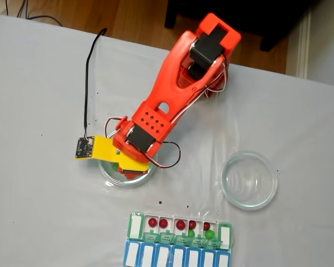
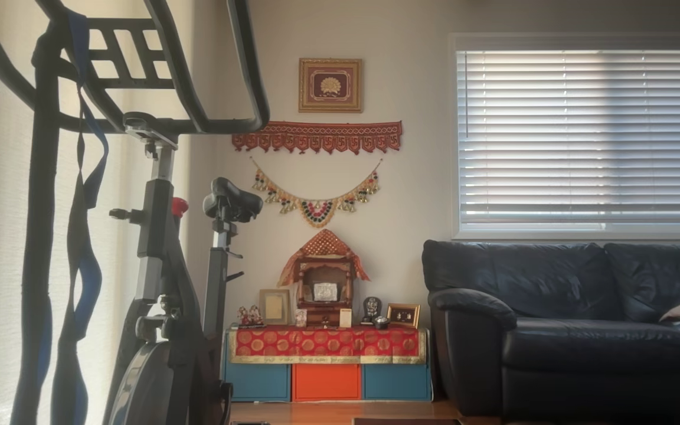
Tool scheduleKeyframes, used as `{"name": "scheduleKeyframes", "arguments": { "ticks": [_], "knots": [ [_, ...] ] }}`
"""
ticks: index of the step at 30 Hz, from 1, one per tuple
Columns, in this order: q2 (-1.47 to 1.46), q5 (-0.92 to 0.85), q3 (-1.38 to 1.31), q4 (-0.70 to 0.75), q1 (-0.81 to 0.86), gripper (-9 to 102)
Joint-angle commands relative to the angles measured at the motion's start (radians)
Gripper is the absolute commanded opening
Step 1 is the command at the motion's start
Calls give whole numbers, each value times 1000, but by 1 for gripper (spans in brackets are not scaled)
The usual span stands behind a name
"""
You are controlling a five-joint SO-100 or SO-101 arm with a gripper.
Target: Sort medicines into box.
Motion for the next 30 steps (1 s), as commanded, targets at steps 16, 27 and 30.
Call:
{"name": "scheduleKeyframes", "arguments": {
  "ticks": [16, 27, 30],
  "knots": [
    [-29, 11, -109, 25, -25, 19],
    [-15, -3, -124, 17, -8, 22],
    [-11, -3, -130, 14, -3, 22]
  ]
}}
